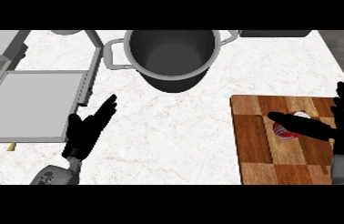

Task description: Pick the can from the cutting board and place it in the pot

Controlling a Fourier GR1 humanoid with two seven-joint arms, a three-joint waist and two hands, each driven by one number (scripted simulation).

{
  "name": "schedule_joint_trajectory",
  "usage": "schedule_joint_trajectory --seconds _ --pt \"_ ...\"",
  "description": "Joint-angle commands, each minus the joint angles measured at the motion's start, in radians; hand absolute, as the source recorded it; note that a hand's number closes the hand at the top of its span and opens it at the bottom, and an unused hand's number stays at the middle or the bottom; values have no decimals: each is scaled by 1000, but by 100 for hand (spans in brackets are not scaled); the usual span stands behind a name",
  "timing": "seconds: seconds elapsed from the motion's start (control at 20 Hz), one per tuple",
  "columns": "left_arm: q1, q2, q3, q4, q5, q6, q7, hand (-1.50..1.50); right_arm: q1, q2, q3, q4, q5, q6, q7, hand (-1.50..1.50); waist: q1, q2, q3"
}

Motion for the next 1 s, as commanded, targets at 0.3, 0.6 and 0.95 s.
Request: schedule_joint_trajectory --seconds 0.3,0.6,0.95 --pt "49 -34 49 -47 -54 -49 19 0 148 44 -45 54 -17 66 -157 -150 1 -1 1" --pt "25 -77 70 34 -82 -58 -20 0 270 79 -128 93 -113 53 -390 -150 -3 -1 1" --pt "15 -85 90 46 -102 -75 -21 0 214 182 -156 105 -220 18 -548 -150 -2 0 1"
